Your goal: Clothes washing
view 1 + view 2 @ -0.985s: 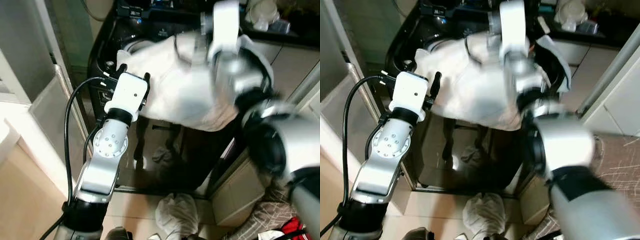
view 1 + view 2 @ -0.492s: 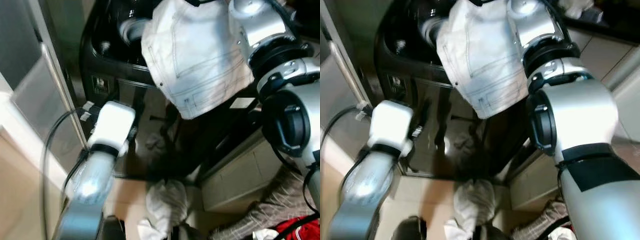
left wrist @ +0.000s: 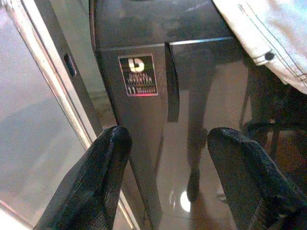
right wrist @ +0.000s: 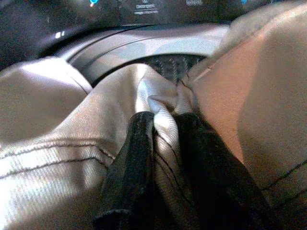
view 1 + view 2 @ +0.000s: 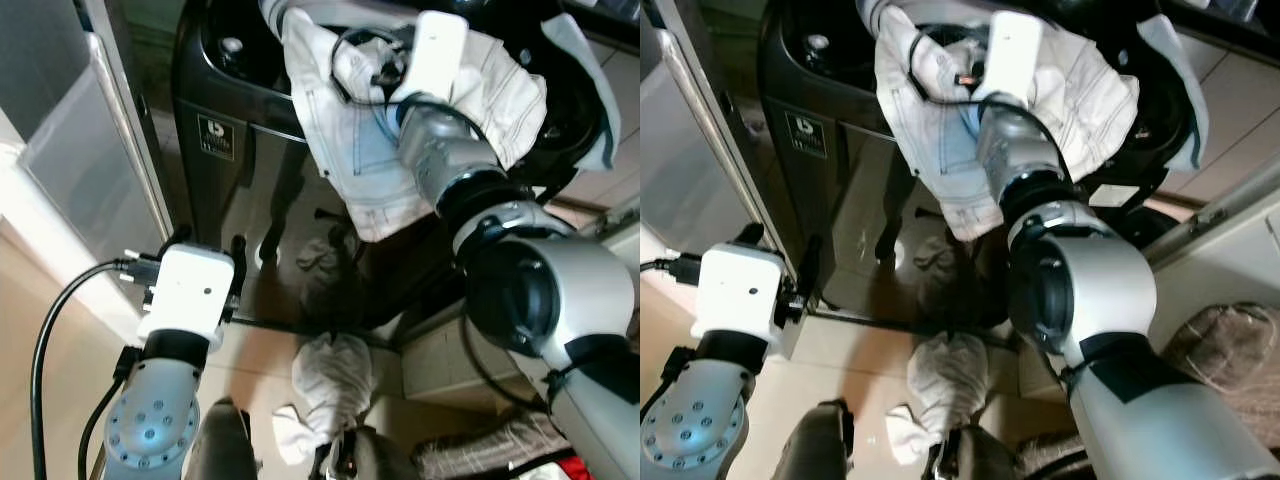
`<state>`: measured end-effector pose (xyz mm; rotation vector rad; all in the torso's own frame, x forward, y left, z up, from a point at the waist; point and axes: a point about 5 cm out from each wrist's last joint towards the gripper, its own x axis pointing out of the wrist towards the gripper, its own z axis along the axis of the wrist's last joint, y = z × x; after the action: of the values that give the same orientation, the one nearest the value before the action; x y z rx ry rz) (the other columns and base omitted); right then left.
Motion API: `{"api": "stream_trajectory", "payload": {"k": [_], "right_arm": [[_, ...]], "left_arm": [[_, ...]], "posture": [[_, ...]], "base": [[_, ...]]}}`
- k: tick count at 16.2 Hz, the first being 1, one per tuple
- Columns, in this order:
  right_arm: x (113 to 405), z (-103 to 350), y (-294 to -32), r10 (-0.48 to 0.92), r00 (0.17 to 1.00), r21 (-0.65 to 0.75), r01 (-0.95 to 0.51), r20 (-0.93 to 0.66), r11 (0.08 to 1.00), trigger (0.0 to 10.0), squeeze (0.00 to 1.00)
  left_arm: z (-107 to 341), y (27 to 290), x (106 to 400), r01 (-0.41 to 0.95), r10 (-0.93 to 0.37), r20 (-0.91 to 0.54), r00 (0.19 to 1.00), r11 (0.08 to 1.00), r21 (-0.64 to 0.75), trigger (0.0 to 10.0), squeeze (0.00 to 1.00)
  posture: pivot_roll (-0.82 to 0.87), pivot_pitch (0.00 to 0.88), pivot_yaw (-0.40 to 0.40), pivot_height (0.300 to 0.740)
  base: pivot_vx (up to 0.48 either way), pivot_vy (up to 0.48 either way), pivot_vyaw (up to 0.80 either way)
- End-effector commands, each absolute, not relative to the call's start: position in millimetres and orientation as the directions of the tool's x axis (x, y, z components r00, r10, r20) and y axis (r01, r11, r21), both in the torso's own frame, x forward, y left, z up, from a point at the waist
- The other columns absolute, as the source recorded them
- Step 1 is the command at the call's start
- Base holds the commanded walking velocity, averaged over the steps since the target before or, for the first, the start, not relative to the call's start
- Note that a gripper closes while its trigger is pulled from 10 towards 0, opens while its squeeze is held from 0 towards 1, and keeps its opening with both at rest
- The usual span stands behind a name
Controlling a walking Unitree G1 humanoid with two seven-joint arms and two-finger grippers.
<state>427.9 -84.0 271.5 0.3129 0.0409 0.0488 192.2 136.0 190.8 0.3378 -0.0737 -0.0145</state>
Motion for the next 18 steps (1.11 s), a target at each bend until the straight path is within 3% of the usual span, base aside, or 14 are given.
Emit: {"api": "stream_trajectory", "payload": {"k": [1,2,3,4,10,11,12,13,15,18], "right_arm": [[425.1,246.3,-79.6,0.08,0.986,0.394,-0.015,-0.149,0.919,10.0,1.0],[428.0,268.5,-83.6,0.06,0.996,0.407,-0.028,-0.067,0.913,10.0,1.0],[429.4,287.8,-89.8,0.021,1.0,0.328,-0.026,0.02,0.944,10.0,1.0],[427.4,332.3,-97.1,-0.019,0.97,0.123,-0.011,0.242,0.992,10.0,1.0],[425.1,338.6,-102.1,-0.059,0.94,0.004,0.062,0.336,0.998,10.0,1.0],[423.8,342.7,-104.9,-0.088,0.921,-0.036,0.11,0.38,0.993,10.0,1.0],[419.4,354.4,-111.5,-0.162,0.854,-0.153,0.269,0.494,0.951,10.0,1.0],[414.4,365.0,-112.4,-0.172,0.788,-0.185,0.34,0.591,0.922,10.0,0.0],[406.9,370.8,-110.4,-0.14,0.703,-0.171,0.353,0.698,0.92,10.0,0.0],[403.3,352.1,-115.4,-0.098,0.69,-0.109,0.25,0.717,0.962,10.0,0.0]], "left_arm": [[191.9,134.1,190.5,0.017,-0.039,0.062,0.997,0.947,0.32,10.0,0.0],[193.2,134.9,192.6,0.014,-0.037,0.063,0.997,0.943,0.333,10.0,0.0],[194.2,135.0,194.0,0.013,-0.038,0.067,0.997,0.941,0.339,10.0,0.0],[196.2,134.2,197.8,0.016,-0.045,0.075,0.996,0.937,0.35,10.0,0.0],[197.9,130.2,202.7,0.064,-0.096,0.071,0.993,0.929,0.365,10.0,0.0],[198.2,131.1,203.3,0.064,-0.098,0.071,0.993,0.925,0.375,10.0,0.0],[199.0,132.6,205.0,0.056,-0.093,0.077,0.993,0.92,0.387,10.0,0.0],[200.0,133.7,206.9,0.048,-0.089,0.086,0.992,0.918,0.393,10.0,0.0],[199.4,134.9,211.7,0.036,-0.081,0.098,0.992,0.917,0.396,10.0,0.0],[197.9,132.3,224.0,0.047,-0.099,0.114,0.988,0.919,0.392,10.0,0.0]], "posture": [[0.55,0.296,-0.194,0.74],[0.54,0.287,-0.194,0.74],[0.53,0.281,-0.19,0.74],[0.51,0.271,-0.186,0.74],[0.49,0.27,-0.15,0.74],[0.5,0.268,-0.149,0.74],[0.5,0.259,-0.154,0.74],[0.49,0.247,-0.156,0.74],[0.46,0.22,-0.164,0.74],[0.4,0.169,-0.176,0.74]], "base": [[0.0,0.0,0.0],[0.0,0.0,0.0],[0.0,0.0,0.0],[0.0,0.0,0.0],[0.0,0.0,0.0],[0.0,0.0,0.0],[0.0,0.0,0.0],[0.0,0.0,0.0],[0.0,0.0,0.0],[0.0,0.0,0.0]]}}
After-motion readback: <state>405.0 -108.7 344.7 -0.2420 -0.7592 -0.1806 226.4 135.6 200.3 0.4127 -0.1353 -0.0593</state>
